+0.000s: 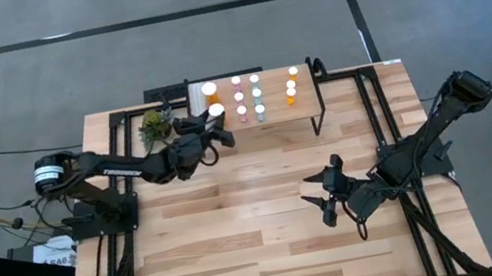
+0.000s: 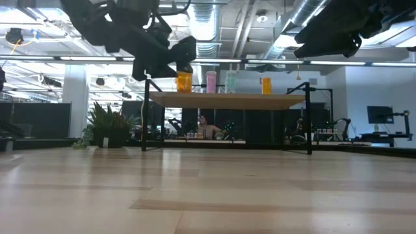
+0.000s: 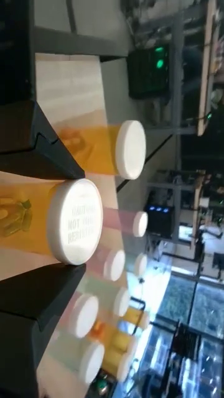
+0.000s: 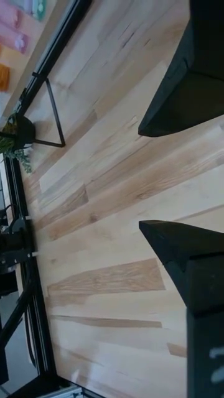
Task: Pick and place medicine bottles onto shelf by color
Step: Put the big orange pill bottle on the shelf aligned with the other big orange pill bottle
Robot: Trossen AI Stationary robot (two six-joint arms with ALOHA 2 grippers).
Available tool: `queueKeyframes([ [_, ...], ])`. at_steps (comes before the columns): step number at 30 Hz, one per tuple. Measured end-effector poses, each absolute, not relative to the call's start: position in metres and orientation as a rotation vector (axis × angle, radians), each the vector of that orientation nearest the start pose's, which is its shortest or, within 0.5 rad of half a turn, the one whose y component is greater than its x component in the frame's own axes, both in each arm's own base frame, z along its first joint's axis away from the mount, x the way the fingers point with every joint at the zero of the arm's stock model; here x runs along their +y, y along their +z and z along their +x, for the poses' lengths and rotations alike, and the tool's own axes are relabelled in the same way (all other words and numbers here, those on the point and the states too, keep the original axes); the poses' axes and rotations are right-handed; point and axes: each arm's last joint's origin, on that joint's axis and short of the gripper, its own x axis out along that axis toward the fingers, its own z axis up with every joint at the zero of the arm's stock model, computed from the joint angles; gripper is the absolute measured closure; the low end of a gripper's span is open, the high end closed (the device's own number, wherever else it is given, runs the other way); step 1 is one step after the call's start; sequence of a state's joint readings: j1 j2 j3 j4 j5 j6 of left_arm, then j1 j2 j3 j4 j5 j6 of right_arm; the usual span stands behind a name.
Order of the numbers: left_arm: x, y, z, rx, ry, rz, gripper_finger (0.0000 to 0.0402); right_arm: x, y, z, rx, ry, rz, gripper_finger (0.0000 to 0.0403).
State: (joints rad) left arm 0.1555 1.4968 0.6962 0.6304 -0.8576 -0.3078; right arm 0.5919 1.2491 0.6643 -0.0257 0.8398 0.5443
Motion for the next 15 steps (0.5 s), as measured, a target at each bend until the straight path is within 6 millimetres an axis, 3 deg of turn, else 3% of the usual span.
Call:
queueKeyframes([
  [15, 0.0700, 0.2159, 0.2940, 0.013, 1.112, -0.141, 0.0214, 0.1186, 0.2173, 0.2146, 0.393, -0.356, 0.124, 0.0147],
])
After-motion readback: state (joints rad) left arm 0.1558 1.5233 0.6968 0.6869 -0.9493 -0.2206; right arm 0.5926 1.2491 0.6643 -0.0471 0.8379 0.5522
